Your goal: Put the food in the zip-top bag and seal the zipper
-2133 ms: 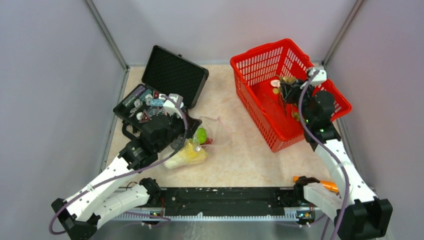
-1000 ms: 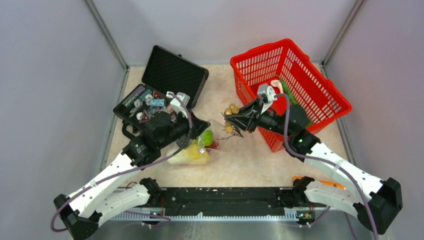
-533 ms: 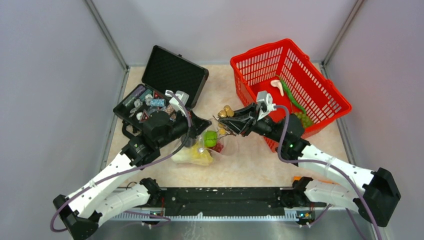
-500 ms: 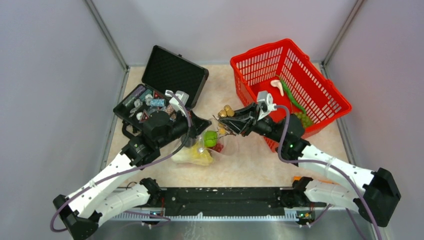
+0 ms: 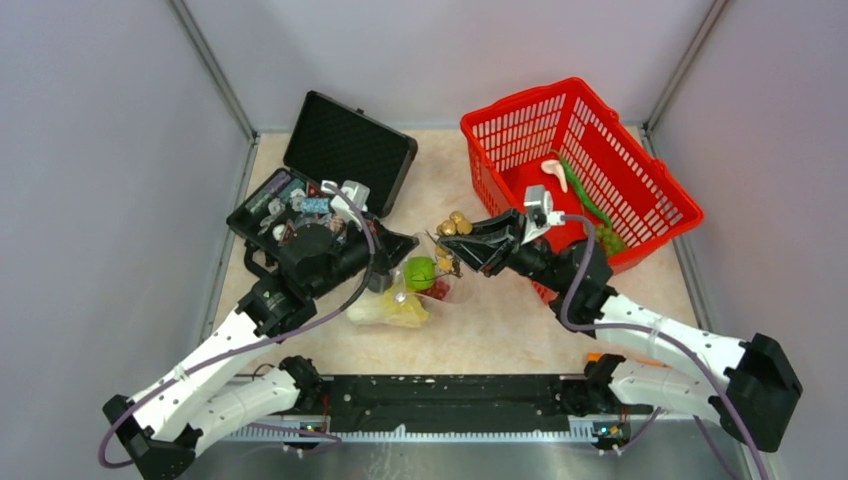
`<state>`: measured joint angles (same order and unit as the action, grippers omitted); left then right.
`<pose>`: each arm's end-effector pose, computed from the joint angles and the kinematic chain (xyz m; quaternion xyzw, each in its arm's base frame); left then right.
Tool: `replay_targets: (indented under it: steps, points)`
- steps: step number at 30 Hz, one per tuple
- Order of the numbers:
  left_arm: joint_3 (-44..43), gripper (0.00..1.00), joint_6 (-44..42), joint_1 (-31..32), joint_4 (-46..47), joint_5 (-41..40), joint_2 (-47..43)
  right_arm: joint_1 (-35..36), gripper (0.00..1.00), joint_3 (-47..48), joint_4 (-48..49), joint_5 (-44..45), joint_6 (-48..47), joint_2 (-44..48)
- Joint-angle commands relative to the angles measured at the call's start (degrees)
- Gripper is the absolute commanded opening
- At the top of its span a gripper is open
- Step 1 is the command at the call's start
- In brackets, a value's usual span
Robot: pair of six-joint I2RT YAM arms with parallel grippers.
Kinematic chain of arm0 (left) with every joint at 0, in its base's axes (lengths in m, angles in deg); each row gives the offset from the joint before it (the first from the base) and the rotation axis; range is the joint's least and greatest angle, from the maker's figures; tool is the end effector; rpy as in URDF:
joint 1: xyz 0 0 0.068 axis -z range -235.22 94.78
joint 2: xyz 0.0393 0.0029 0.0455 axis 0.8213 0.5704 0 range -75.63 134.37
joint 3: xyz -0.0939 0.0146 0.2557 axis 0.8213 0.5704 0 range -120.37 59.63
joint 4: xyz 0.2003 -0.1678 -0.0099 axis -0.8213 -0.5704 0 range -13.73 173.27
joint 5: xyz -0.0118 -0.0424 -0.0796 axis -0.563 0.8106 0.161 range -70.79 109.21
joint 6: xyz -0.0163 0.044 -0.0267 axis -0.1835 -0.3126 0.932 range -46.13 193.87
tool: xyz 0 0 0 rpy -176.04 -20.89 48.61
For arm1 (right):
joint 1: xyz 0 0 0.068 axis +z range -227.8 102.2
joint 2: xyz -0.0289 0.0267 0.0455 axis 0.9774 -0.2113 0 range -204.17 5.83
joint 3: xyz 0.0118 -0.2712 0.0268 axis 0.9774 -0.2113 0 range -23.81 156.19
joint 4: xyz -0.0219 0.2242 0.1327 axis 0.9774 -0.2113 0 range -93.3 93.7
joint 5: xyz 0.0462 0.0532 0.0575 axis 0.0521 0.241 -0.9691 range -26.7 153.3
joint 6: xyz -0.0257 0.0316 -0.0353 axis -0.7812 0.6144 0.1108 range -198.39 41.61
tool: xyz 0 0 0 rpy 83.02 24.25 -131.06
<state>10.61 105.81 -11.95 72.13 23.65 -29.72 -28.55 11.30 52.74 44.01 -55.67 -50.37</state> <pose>0.1338 -0.1297 0.3609 0.0997 0.7481 -0.4231 0.5014 0.1337 0.1731 0.3511 -0.2563 0.4617 0.5663 0.6328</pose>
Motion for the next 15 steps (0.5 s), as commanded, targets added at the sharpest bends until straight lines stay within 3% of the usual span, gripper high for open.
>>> replay_targets:
  steps: [1,15]
  points:
    - [-1.1,0.00,1.0,0.1,5.9,-0.6,-1.7,0.9,0.00,-0.5,2.4,0.8,0.2,-3.8]
    - [-0.9,0.00,0.5,0.1,5.2,-2.9,-3.4,1.8,0.00,4.7,-22.4,-1.1,-21.4,-8.0]
